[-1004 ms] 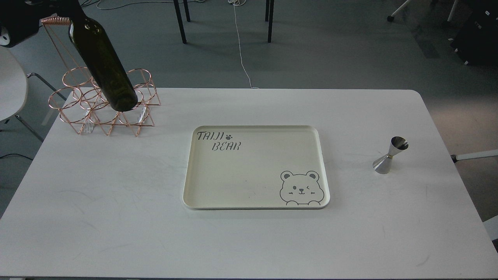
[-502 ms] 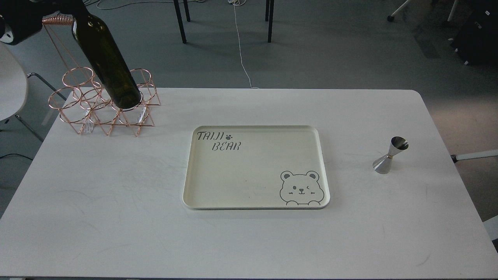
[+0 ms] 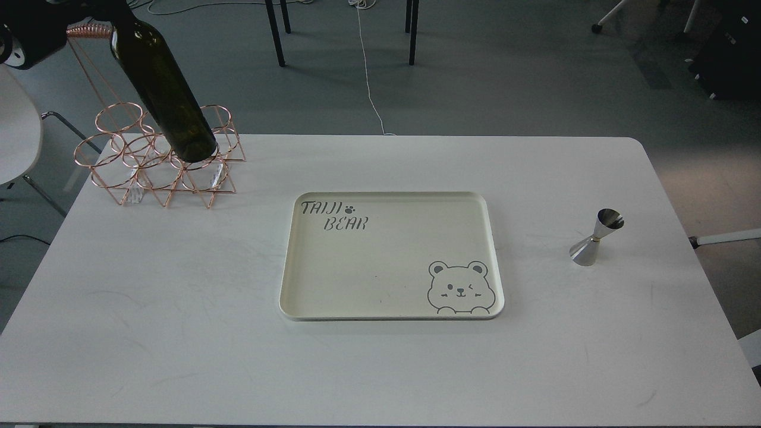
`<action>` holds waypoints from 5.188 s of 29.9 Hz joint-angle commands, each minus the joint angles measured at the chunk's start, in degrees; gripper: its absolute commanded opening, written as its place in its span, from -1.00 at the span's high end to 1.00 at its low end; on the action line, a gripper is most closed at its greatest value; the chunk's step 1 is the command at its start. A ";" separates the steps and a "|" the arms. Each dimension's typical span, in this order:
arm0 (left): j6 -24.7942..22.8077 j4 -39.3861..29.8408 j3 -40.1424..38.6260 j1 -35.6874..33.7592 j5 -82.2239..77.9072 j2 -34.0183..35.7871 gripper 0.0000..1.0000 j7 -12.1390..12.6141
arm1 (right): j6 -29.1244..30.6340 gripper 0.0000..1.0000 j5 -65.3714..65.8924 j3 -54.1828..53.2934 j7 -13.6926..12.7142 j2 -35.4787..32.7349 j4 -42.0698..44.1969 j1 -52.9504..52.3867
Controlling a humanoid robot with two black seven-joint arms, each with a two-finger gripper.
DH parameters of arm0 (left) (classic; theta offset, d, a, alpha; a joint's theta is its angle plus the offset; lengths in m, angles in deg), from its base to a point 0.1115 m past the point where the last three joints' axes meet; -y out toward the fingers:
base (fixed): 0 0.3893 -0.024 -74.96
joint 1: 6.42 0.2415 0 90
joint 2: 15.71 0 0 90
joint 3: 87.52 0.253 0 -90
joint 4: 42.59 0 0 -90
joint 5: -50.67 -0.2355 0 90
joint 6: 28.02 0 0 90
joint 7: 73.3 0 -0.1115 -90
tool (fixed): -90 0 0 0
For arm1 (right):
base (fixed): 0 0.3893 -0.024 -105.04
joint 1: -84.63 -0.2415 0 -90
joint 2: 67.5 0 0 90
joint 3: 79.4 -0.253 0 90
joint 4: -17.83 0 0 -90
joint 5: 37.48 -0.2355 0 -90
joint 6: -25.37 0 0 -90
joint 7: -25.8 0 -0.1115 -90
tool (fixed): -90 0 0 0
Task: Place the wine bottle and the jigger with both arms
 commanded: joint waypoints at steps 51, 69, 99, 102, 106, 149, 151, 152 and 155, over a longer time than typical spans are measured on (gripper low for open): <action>-1.51 -0.87 -0.02 -1.00 -3.78 -0.77 0.72 -0.10 | 0.00 -0.94 0.00 -0.04 0.00 -0.70 0.00 -0.09; -0.29 -0.79 3.23 -0.21 -3.08 -1.56 0.71 -0.10 | 0.00 -0.94 0.00 -0.04 0.00 -0.70 -0.09 -0.09; 1.91 1.76 2.70 5.50 3.23 -4.20 -0.78 0.42 | 0.00 -0.94 0.00 -0.04 0.00 -0.79 -0.09 -0.18; 2.09 1.76 2.17 5.15 8.77 -3.85 -0.91 0.34 | 0.00 -0.94 0.00 -0.04 0.00 -0.79 -0.09 -0.18; 4.10 2.29 2.26 4.27 20.09 -2.36 -0.95 -0.10 | -0.09 -0.94 0.00 -0.13 0.00 -1.05 0.09 -0.09; -21.17 19.78 -1.86 20.97 120.23 -6.92 -0.97 -1.69 | 2.81 -0.98 -24.96 -2.59 -6.59 10.98 9.66 15.47; -21.17 19.78 -3.01 21.85 120.23 -7.45 -0.97 -1.60 | 2.90 -0.99 -24.96 -2.59 -6.50 12.56 10.02 15.47; -21.17 19.78 -3.36 22.02 120.23 -7.71 -0.97 -1.60 | 2.90 -0.99 -24.96 -2.59 -6.50 12.83 9.93 15.55; -21.17 19.78 -3.36 22.20 120.23 -8.24 -0.97 -1.86 | 2.90 -0.99 -24.96 -2.94 -6.50 12.92 9.93 15.56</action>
